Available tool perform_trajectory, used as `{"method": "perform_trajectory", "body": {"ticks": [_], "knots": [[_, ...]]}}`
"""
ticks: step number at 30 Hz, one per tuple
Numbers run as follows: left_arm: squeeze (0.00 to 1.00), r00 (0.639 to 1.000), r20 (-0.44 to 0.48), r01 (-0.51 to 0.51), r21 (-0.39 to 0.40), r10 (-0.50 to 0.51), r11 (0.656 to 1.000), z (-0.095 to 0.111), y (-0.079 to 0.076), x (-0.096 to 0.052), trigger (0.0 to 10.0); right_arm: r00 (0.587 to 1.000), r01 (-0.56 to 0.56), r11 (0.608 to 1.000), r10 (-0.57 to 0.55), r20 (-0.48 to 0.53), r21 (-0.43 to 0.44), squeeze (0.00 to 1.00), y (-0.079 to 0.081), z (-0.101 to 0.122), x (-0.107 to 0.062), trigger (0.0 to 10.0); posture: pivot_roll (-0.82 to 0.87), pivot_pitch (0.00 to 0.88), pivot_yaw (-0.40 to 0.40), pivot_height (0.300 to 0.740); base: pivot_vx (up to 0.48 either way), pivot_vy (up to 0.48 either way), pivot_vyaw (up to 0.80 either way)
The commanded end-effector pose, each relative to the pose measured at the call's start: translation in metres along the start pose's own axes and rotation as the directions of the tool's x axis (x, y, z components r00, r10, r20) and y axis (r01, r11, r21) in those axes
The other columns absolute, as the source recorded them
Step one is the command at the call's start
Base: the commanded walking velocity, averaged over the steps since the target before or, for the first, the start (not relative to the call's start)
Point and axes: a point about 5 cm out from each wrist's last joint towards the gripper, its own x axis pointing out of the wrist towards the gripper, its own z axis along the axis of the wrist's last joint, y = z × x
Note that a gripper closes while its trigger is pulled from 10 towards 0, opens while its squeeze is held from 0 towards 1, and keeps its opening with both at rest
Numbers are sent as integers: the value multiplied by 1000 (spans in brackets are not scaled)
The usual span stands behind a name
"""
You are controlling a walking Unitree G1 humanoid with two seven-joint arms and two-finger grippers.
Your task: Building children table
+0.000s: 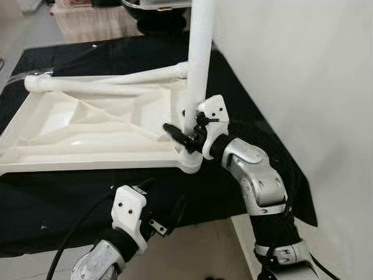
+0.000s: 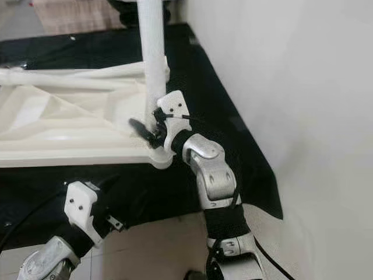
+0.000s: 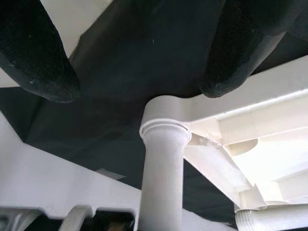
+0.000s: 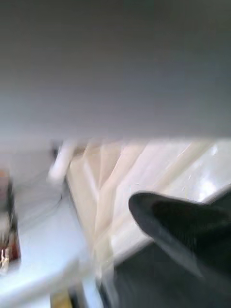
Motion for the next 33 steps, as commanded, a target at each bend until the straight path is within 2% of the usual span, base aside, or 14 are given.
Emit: {"method": "perform_trajectory", "body": {"ticks": [1,2,3,7,12,13,15,16,22,24,30,31,32,33], "knots": [[0,1000,-21,-1,-2,1,1000,-4,-2,-3,10000,985,-165,986,166,42,-34,1000,6,8,1,10000,62,191,-35,740,0,0,0],[0,1000,-21,-1,-2,1,1000,-4,-2,-3,10000,985,-165,986,166,42,-34,1000,6,8,1,10000,62,191,-35,740,0,0,0],[0,1000,-20,2,-7,-2,1000,-4,-5,-4,10000,946,-322,943,325,17,-87,0,-1,11,-5,10000,69,199,-40,740,0,0,0],[0,1000,-21,3,-13,-3,1000,-3,-8,-6,10000,907,-420,905,421,1,-70,0,-16,15,-5,10000,74,204,-44,740,0,0,0],[0,1000,-23,4,-17,-4,1000,-3,-10,-8,10000,898,-439,897,439,-2,-57,0,-24,18,-1,10000,83,217,-53,740,0,0,0],[0,1000,-25,4,-20,-5,1000,-2,-12,-9,10000,890,-455,889,455,-2,-48,0,-27,18,2,8510,81,226,-59,740,0,0,0],[0,1000,-25,4,-21,-5,1000,-2,-13,-9,10000,887,-462,886,463,0,-44,0,-27,18,2,8510,81,226,-59,740,0,0,0],[0,1000,-25,4,-22,-5,1000,-3,-14,-9,10000,874,-486,873,486,2,-36,0,-27,17,2,0,79,225,-64,740,0,0,0],[0,1000,-21,0,-29,0,1000,-3,-15,-8,10000,813,-582,813,581,-17,-24,0,-26,13,-1,0,57,227,-70,740,0,0,0],[0,1000,-21,-1,-29,0,1000,-3,-15,-8,10000,809,-588,809,588,-16,-23,0,-27,12,-1,0,57,227,-70,740,0,0,0],[0,1000,-19,1,-32,-1,999,-3,-15,-7,10000,840,-543,839,542,-26,-32,0,-32,8,-6,0,39,223,-66,740,0,0,0],[0,1000,-17,2,-33,-2,999,-3,-14,-6,10000,927,-374,927,373,-46,-31,0,-30,-3,-9,0,22,222,-60,740,0,0,0],[0,1000,-16,2,-33,-2,999,-3,-13,-6,10000,955,-293,956,292,-56,-19,0,-30,-8,-10,0,22,222,-60,740,0,0,0],[0,1000,-16,2,-34,-3,999,-3,-13,-6,10000,988,-135,991,134,-74,-20,0,-26,-17,-9,0,16,223,-57,740,0,0,0]]}}
